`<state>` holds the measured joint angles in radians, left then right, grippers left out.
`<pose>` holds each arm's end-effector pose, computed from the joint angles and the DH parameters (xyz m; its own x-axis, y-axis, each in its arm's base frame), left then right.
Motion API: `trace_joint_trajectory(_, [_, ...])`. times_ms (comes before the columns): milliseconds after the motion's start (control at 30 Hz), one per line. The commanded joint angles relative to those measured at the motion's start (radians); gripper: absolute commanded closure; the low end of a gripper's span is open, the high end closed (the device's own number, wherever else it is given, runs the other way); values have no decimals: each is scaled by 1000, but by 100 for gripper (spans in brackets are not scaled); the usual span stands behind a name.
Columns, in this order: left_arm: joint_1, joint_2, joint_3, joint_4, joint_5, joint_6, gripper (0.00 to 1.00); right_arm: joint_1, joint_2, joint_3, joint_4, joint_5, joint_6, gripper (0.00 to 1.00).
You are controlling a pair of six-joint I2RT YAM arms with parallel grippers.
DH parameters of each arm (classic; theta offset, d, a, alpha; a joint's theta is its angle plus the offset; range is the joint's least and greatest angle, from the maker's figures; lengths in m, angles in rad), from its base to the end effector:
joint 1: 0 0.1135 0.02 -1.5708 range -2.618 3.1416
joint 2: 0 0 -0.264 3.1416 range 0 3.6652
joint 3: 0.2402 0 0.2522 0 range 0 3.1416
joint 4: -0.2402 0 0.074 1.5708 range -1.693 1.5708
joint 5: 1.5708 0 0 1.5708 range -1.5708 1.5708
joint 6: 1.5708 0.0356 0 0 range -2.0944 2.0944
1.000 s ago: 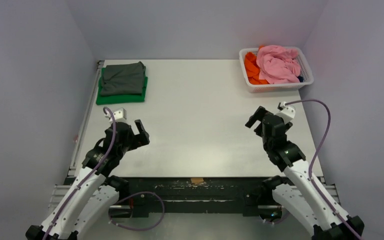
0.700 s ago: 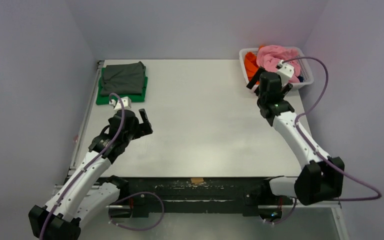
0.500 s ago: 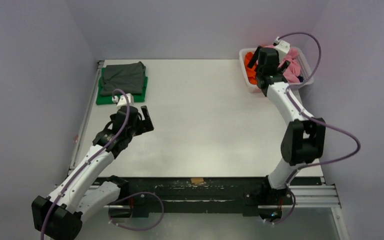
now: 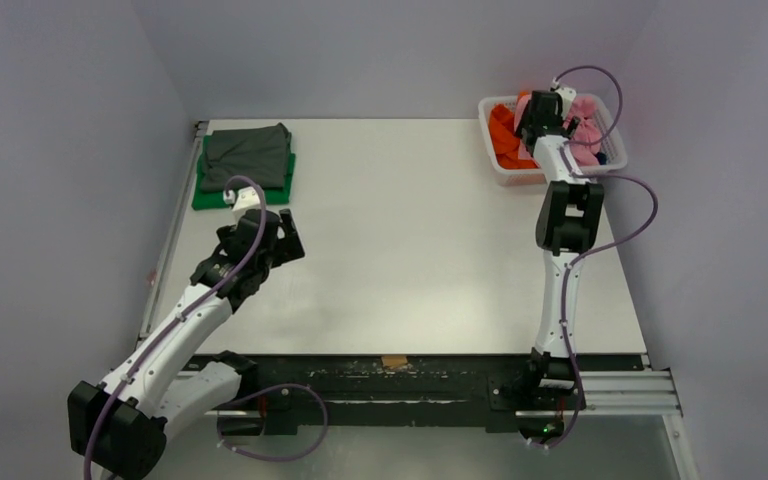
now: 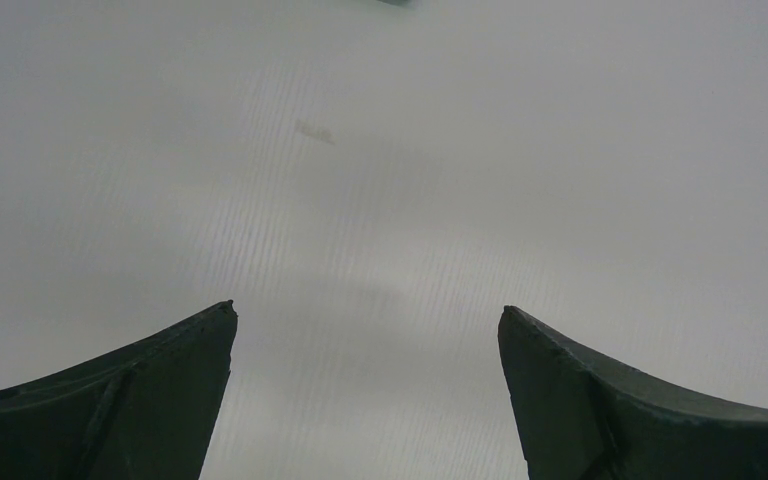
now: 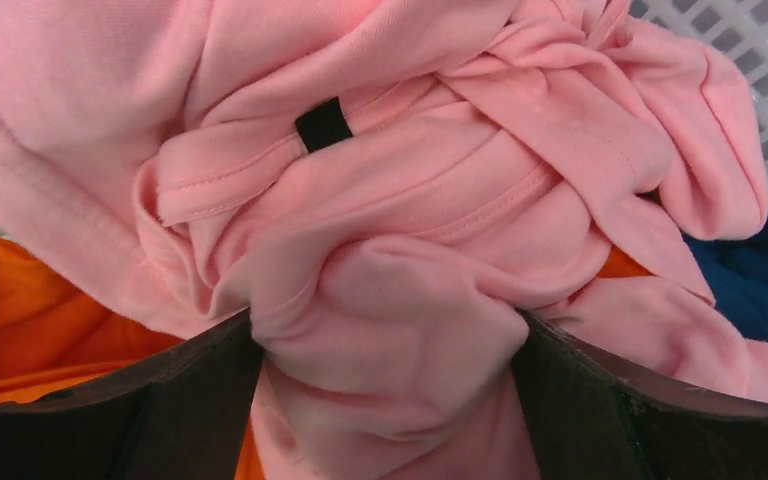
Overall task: Fold and stack the t-shirts
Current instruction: Grab crumpled tshirt from bin with the right arm
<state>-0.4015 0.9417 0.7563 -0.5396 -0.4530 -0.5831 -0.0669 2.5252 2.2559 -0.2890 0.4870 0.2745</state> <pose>0.1863 -0.0622 0.2705 -0.5370 -0.3099 -0.7846 -0.2945 0.9404 -0.1699 0.5746 -0.0552 0.2029 -0.3854 0.2659 -0.8836 0.5814 0.8136 -0.0087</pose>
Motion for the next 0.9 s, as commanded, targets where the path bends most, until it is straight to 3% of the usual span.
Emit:
trace_joint_trajectory(0, [-1, 15, 28, 29, -42, 0, 0, -11, -21, 13, 43, -12, -57, 18])
trace_joint_trajectory(100, [0, 24, 30, 30, -41, 0, 0, -14, -35, -8, 88, -32, -73, 46])
trace_joint_trajectory(267, [-1, 13, 26, 20, -49, -5, 0, -14, -90, 12, 144, -43, -93, 83])
trace_joint_trajectory(400, [-1, -10, 12, 23, -52, -7, 0, -13, -178, -3, 189, -65, -101, 98])
trace_joint_trajectory(567, [-1, -31, 4, 25, -46, -9, 0, -13, -298, -2, 132, -154, -57, 100])
trace_joint_trajectory(700, [-1, -56, -6, 20, -19, -19, 0, -1, -444, -18, 48, -417, -8, 100])
trace_joint_trajectory(867, [0, -174, -49, 16, 40, -43, 0, 125, -632, -22, -39, -576, -28, 100])
